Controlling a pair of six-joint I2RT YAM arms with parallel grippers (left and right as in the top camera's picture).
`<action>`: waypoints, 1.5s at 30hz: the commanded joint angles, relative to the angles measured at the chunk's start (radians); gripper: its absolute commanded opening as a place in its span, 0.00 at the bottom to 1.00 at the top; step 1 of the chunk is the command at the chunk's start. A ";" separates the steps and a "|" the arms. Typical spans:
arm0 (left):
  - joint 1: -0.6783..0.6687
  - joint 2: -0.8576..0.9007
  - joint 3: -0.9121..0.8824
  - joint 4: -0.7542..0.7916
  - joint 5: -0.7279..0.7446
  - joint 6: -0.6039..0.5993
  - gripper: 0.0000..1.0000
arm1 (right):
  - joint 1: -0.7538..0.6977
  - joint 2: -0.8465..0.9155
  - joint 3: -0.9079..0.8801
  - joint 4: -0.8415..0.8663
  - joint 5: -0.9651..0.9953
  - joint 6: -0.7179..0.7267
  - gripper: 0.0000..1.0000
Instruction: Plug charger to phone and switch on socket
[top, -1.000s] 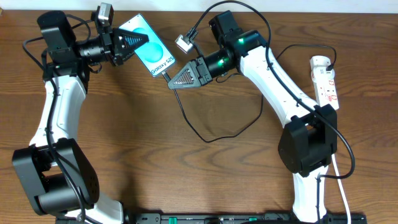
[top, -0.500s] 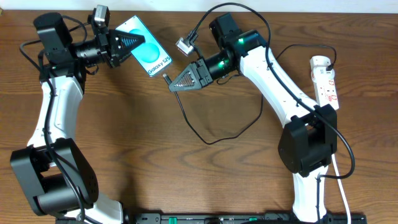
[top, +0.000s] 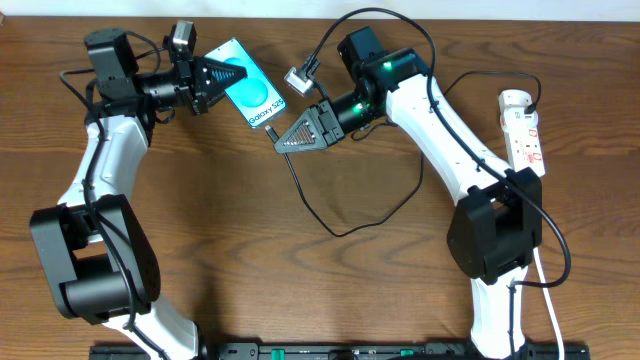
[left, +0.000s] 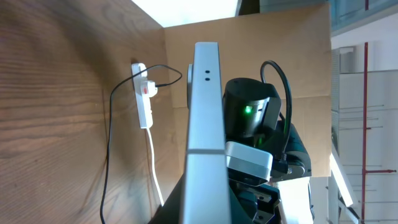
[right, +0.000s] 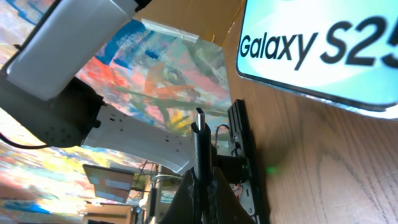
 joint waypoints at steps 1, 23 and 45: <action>0.000 -0.013 0.001 0.005 0.031 0.009 0.07 | 0.005 -0.009 0.004 -0.012 0.022 -0.024 0.01; -0.005 -0.013 0.001 0.005 0.031 0.005 0.07 | -0.044 -0.009 0.004 -0.008 0.024 -0.023 0.01; -0.040 -0.013 0.001 0.155 0.030 -0.098 0.07 | -0.045 -0.009 0.004 0.000 -0.029 -0.028 0.01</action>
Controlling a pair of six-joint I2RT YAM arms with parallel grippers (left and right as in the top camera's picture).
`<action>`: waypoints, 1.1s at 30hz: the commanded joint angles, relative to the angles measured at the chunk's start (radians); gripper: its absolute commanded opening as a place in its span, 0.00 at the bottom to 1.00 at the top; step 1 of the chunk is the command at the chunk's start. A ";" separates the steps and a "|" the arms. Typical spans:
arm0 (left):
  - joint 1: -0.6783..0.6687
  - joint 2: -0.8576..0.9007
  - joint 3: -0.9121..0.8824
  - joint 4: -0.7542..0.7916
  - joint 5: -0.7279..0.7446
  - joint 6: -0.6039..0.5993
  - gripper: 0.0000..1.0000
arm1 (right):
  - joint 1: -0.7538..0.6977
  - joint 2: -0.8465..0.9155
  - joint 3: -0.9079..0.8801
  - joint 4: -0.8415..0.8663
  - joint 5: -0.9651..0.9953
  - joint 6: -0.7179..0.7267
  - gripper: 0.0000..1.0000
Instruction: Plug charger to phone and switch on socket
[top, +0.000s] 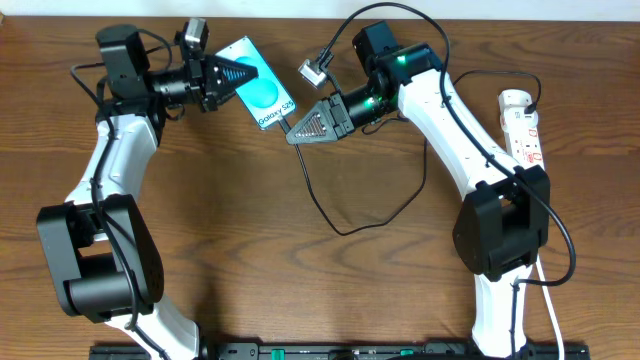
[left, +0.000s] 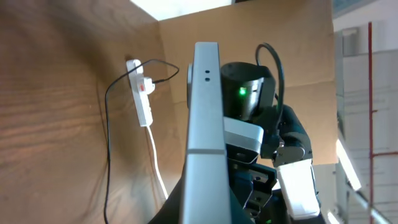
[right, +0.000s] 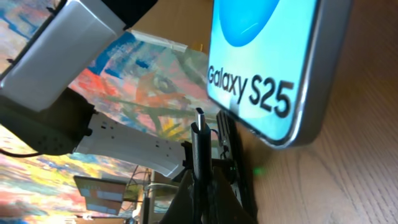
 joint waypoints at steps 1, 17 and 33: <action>0.002 -0.013 0.005 0.081 0.029 -0.097 0.08 | 0.005 -0.009 0.004 0.002 -0.050 -0.030 0.01; 0.002 -0.013 0.005 0.292 0.029 -0.267 0.07 | -0.005 -0.009 0.004 0.002 -0.027 -0.056 0.01; 0.002 -0.013 0.005 0.293 0.029 -0.269 0.07 | -0.038 -0.009 0.004 0.010 -0.034 -0.056 0.01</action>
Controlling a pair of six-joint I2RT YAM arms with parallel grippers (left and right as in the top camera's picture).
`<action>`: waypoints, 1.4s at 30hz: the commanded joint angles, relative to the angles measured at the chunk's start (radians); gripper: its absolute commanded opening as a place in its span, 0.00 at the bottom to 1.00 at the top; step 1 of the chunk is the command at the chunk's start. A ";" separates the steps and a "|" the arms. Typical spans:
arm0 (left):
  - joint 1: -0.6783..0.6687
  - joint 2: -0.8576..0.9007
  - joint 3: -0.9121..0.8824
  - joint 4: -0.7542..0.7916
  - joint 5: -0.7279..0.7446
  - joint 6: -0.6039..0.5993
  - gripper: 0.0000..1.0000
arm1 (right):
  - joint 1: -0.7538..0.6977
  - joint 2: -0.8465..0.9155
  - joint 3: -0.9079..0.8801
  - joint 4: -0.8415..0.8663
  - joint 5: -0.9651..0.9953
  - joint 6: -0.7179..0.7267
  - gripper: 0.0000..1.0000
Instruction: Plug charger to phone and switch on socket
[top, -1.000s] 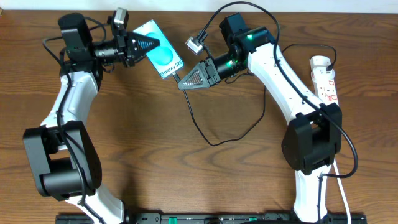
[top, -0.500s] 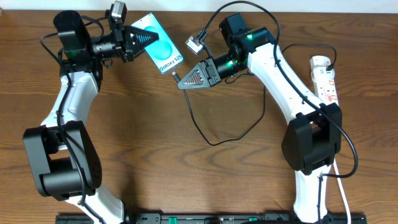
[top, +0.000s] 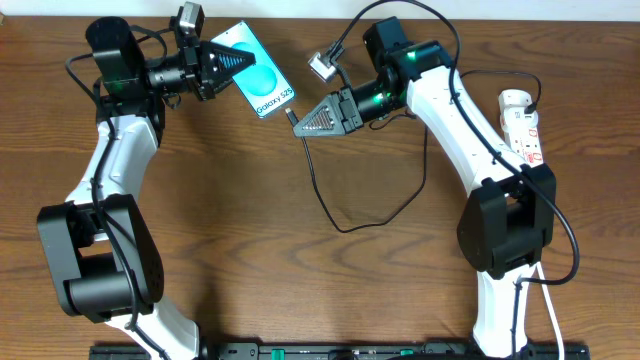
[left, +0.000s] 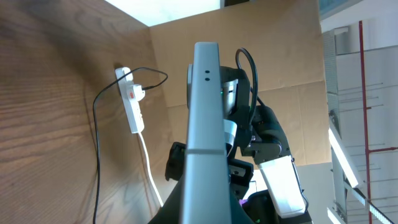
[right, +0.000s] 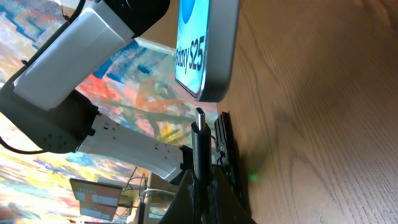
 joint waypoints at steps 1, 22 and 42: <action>0.002 -0.013 0.010 0.010 0.026 -0.004 0.07 | -0.002 -0.009 0.004 0.003 -0.018 -0.022 0.01; -0.024 -0.013 0.010 0.010 0.026 0.011 0.07 | 0.029 -0.009 0.004 0.010 -0.018 -0.021 0.01; -0.024 -0.013 0.010 0.010 0.026 0.011 0.07 | 0.021 -0.009 0.004 0.010 -0.014 -0.018 0.01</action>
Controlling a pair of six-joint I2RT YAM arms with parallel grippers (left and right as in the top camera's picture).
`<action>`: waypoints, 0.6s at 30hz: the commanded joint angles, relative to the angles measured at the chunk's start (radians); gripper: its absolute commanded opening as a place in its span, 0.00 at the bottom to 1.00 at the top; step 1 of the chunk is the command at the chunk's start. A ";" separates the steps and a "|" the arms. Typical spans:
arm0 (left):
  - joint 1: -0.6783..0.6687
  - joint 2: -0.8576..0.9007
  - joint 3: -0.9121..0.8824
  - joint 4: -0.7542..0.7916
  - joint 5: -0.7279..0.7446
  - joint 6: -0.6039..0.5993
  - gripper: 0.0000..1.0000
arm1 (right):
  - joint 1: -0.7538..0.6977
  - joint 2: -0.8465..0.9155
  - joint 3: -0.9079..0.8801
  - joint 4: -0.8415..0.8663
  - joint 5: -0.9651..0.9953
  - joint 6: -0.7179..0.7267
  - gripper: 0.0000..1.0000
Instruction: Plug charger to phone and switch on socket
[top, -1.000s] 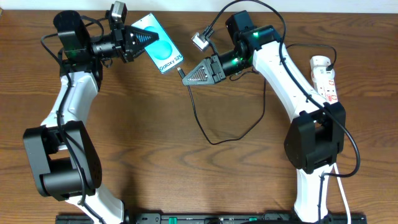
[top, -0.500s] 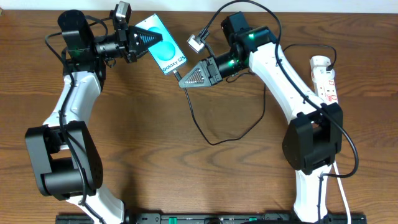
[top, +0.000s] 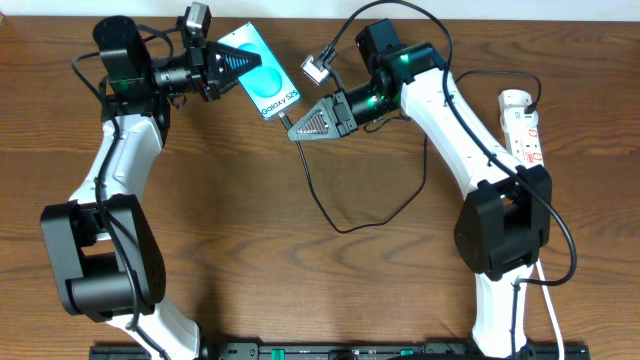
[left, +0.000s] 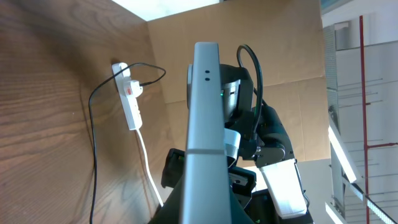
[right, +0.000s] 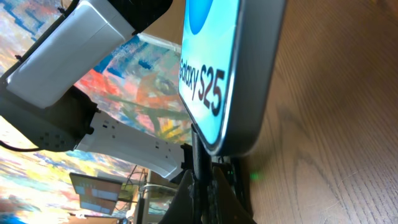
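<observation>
The phone (top: 263, 86), its lit screen reading "Galaxy S25", is held off the table at the back, and my left gripper (top: 244, 67) is shut on its upper end. In the left wrist view only the phone's grey edge (left: 205, 106) shows, rising from that gripper (left: 205, 208). My right gripper (top: 293, 130) is shut on the charger plug (right: 199, 158), just below the phone's lower end. The plug's tip is hidden behind the phone's bottom edge (right: 231, 134); whether it sits in the port cannot be told. The white socket strip (top: 523, 125) lies at the far right.
The charger's black cable (top: 345, 225) loops across the table's middle, and another stretch runs along the right arm toward the socket strip (left: 127, 93). A cardboard wall (left: 273, 56) stands behind the table. The left arm (top: 115, 190) spans the left side.
The phone's lower end and the plug have come together. In the right wrist view the plug tip stood clear below the phone; now the phone's bottom edge covers it.
First the phone was held at the back left, with the plug below and to its right, off its lower end. Both grippers then sat farther back, the plug under the screen's corner. Later the plug pointed at the phone's bottom edge, and now it meets it.
</observation>
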 joint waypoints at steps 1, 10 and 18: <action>-0.002 -0.013 0.010 0.009 0.026 0.012 0.07 | -0.003 -0.009 0.004 0.002 -0.008 -0.018 0.01; -0.002 -0.013 0.010 0.009 0.026 0.013 0.08 | -0.019 -0.009 0.004 0.002 0.008 -0.018 0.01; -0.002 -0.013 0.009 0.009 0.026 0.013 0.07 | -0.026 -0.009 0.004 0.002 0.008 -0.010 0.01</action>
